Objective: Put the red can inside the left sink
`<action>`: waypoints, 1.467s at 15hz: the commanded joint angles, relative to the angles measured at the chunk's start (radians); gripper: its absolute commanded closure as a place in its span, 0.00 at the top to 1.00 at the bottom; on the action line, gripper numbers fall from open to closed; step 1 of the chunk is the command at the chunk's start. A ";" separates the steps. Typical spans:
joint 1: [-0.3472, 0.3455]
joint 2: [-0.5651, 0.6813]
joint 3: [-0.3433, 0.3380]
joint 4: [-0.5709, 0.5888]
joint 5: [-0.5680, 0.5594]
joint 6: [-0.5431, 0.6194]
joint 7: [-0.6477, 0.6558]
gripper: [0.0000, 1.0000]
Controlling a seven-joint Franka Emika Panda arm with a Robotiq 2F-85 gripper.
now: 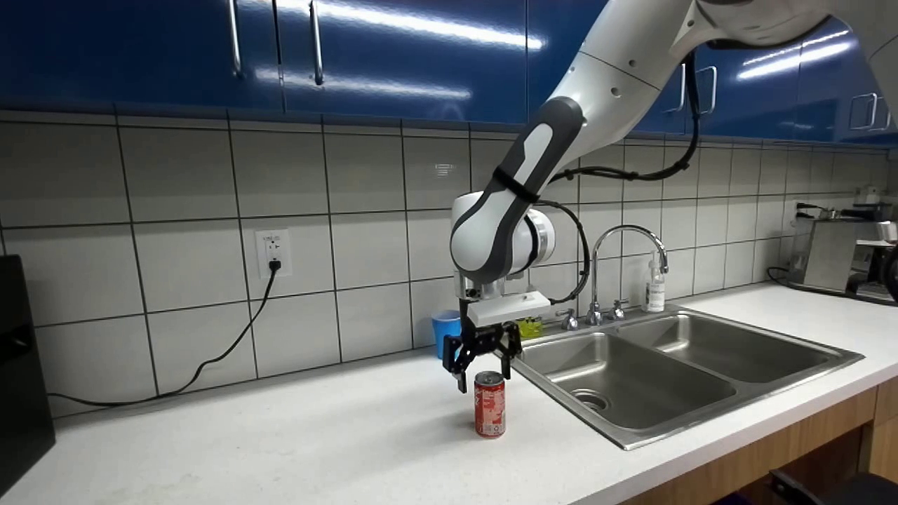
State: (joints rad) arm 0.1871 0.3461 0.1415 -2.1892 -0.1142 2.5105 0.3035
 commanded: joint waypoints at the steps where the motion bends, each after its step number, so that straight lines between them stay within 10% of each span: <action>1: 0.019 0.029 -0.023 0.034 0.002 -0.009 -0.027 1.00; 13: 0.033 0.044 -0.056 0.043 -0.006 -0.033 -0.015 1.00; 15: 0.034 0.043 -0.057 0.043 -0.006 -0.044 -0.020 0.92; 16: 0.035 0.043 -0.059 0.044 -0.005 -0.050 -0.015 0.69; 22: 0.035 0.045 -0.059 0.043 0.001 -0.049 -0.016 0.38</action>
State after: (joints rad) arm 0.2119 0.3873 0.0927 -2.1651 -0.1141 2.4934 0.3003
